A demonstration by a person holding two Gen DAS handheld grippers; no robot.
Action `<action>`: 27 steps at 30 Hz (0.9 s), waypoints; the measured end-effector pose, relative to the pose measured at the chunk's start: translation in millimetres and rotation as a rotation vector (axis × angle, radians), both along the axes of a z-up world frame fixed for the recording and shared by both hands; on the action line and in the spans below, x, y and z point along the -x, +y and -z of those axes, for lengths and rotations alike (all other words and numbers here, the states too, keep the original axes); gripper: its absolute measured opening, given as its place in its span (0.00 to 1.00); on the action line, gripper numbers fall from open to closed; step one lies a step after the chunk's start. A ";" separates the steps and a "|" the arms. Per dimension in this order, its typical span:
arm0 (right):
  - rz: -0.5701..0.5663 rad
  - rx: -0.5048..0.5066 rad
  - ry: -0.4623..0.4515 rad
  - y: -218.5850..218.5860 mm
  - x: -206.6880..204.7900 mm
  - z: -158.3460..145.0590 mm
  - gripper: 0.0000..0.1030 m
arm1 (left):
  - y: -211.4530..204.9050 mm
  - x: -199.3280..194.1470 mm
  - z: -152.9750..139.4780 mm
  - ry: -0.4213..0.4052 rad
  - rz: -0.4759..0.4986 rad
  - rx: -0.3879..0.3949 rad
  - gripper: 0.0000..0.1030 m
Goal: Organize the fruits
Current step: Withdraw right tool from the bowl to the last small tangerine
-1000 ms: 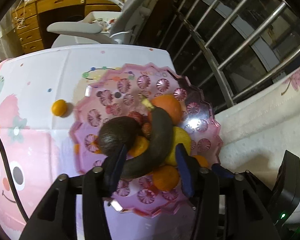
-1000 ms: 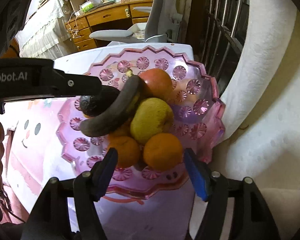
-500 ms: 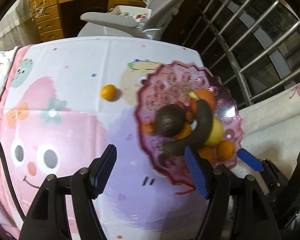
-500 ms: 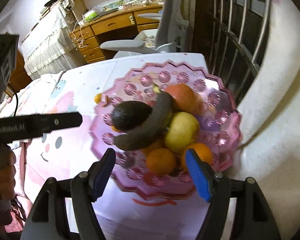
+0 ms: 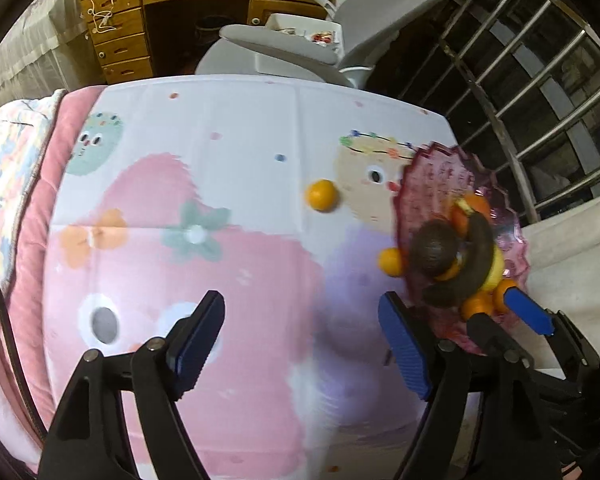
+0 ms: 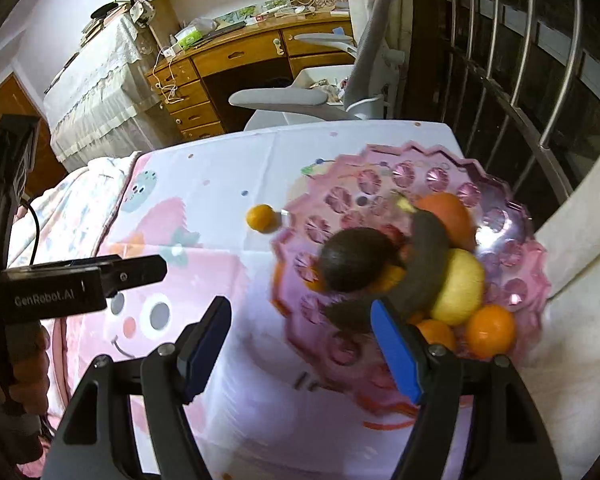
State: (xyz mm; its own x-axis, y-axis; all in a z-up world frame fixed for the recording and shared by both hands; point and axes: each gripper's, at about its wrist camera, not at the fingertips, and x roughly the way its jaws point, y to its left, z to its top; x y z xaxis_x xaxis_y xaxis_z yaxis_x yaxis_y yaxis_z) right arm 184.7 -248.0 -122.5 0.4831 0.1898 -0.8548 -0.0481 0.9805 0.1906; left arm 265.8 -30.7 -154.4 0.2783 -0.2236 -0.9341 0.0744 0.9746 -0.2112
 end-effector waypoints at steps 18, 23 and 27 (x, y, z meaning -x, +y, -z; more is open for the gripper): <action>0.246 0.046 -0.056 97.5 -75.9 40.8 0.65 | 117.0 -28.0 24.8 -0.041 -0.011 -0.115 0.79; 0.365 0.052 -0.039 110.3 -96.1 62.4 0.58 | 138.2 -31.1 32.8 -0.044 -0.024 -0.138 0.79; 0.447 0.095 -0.013 119.2 -109.2 80.0 0.51 | 152.5 -32.0 40.8 -0.043 -0.035 -0.165 0.79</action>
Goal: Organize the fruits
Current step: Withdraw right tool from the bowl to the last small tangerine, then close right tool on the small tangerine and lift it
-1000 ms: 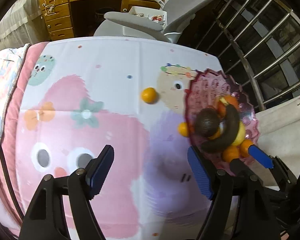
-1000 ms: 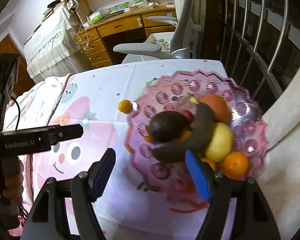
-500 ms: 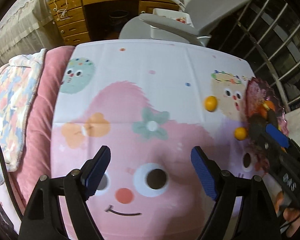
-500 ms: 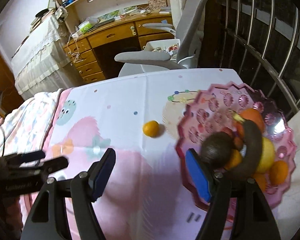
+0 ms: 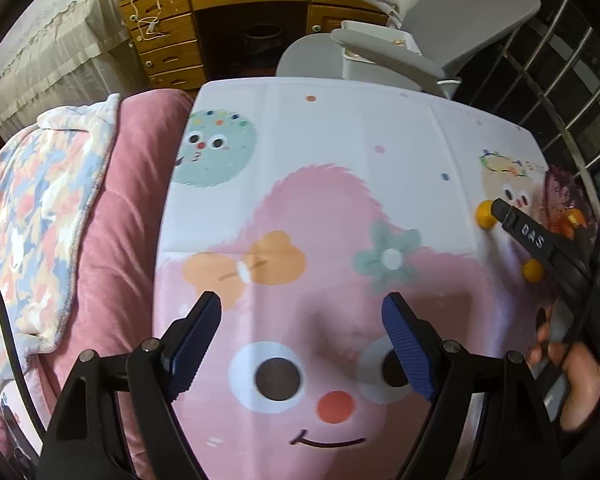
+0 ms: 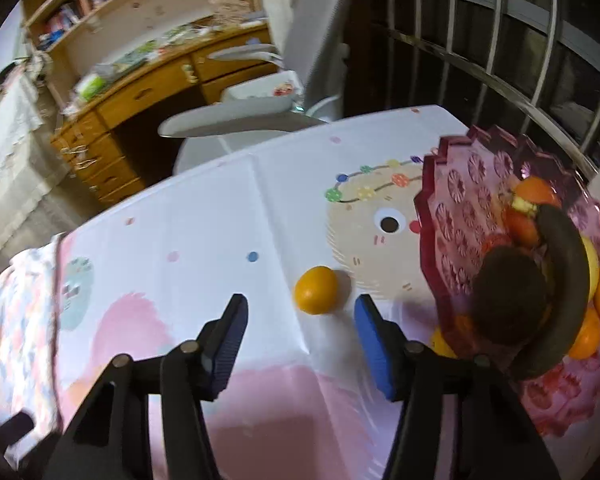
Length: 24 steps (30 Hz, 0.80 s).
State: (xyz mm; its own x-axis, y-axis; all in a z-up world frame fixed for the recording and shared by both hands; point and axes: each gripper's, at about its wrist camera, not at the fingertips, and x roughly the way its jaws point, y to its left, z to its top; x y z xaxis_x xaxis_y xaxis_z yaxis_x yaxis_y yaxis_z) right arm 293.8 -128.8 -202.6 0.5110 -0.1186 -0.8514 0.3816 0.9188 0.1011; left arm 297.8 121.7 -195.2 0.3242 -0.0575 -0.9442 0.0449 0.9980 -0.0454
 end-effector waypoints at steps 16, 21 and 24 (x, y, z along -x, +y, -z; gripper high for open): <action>0.097 0.103 0.092 3.8 -33.2 50.2 0.38 | 23.8 -4.9 19.5 0.039 -0.022 -0.008 0.79; 0.078 0.103 0.093 0.9 -36.6 53.1 0.30 | 19.4 -5.5 21.0 0.046 -0.013 -0.007 0.79; 0.070 0.088 0.094 -1.9 -37.2 52.6 0.29 | 15.3 -3.7 18.6 0.040 -0.011 -0.008 0.79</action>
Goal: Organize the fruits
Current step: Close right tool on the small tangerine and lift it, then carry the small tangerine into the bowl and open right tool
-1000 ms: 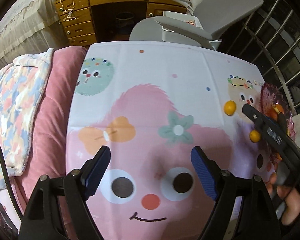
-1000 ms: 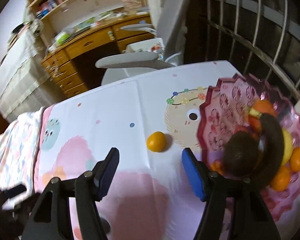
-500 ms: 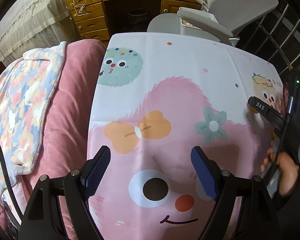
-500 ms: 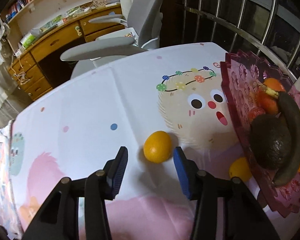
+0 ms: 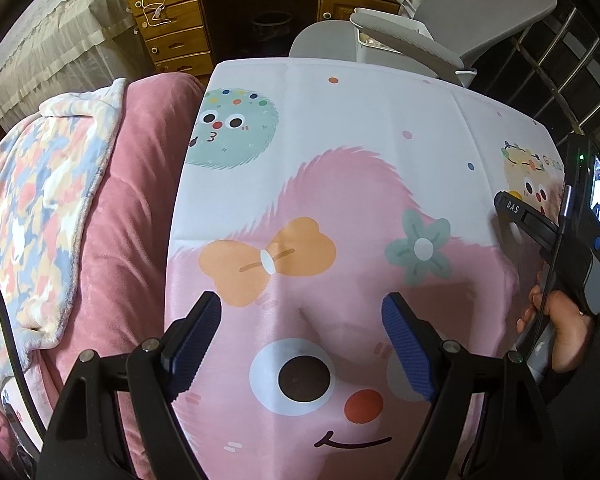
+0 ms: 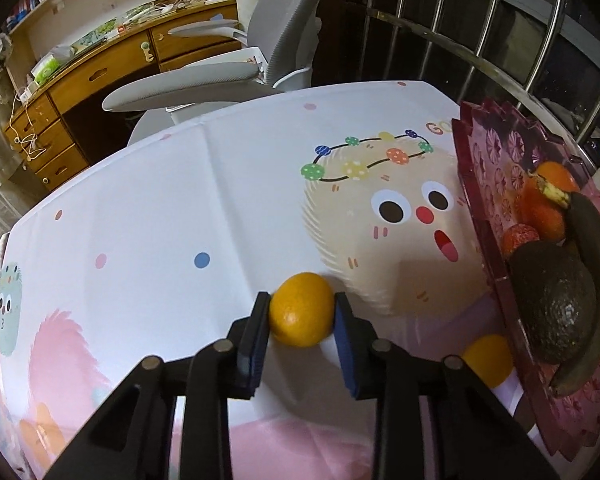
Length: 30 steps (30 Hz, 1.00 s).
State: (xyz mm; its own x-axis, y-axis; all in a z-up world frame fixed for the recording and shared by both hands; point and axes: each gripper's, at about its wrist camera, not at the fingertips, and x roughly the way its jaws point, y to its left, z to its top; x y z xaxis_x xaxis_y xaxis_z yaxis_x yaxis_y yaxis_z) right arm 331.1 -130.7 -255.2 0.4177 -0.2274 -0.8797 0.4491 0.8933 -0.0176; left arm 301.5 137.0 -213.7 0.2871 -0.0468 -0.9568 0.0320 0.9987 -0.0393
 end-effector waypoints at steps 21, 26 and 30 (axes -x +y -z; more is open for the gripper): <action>-0.172 -0.108 -0.120 -23.0 58.0 -81.6 0.29 | -46.5 42.4 -50.4 -0.103 -0.035 -0.003 0.79; -0.196 -0.119 -0.135 -43.5 83.5 -98.5 0.29 | -66.2 65.4 -64.0 -0.124 -0.056 -0.005 0.79; -0.203 -0.121 -0.132 -63.2 106.0 -103.0 0.29 | -82.9 87.4 -70.2 -0.136 -0.077 0.022 0.79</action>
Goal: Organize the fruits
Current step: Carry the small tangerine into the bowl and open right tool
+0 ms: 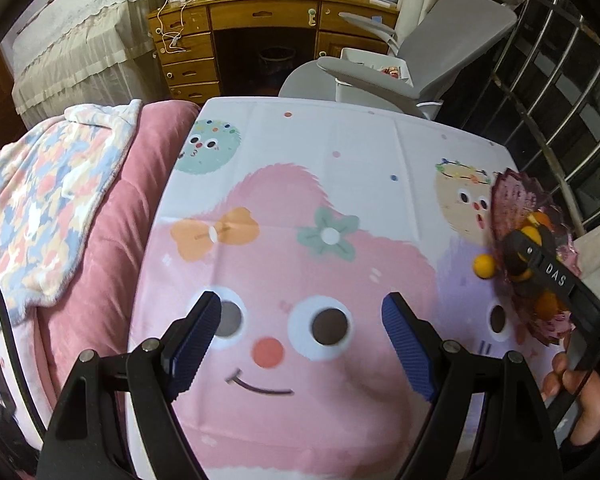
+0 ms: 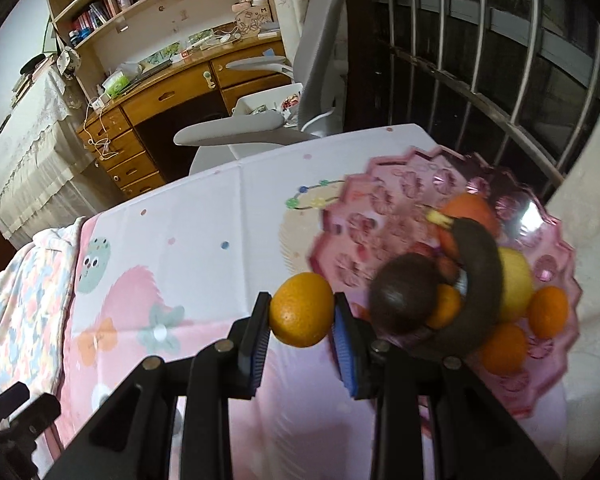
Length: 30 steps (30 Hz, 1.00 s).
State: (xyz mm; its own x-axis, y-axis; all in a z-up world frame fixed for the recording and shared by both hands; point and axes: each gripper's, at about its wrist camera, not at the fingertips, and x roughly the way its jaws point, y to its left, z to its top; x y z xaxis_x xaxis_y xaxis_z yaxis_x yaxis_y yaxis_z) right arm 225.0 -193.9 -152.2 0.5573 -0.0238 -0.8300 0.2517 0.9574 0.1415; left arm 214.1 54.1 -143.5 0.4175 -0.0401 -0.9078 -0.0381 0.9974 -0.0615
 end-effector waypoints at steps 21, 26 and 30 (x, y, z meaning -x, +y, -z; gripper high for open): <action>-0.081 -0.050 0.038 -88.8 80.6 16.0 0.63 | -61.6 113.9 -31.4 -0.057 -0.031 0.042 0.79; -0.106 -0.050 0.043 -87.1 111.4 -1.8 0.75 | -58.6 137.0 -48.3 -0.064 -0.014 0.048 0.80; -0.157 -0.071 0.084 -78.9 144.0 -8.5 0.76 | -55.2 154.7 -53.4 -0.051 0.004 0.063 0.80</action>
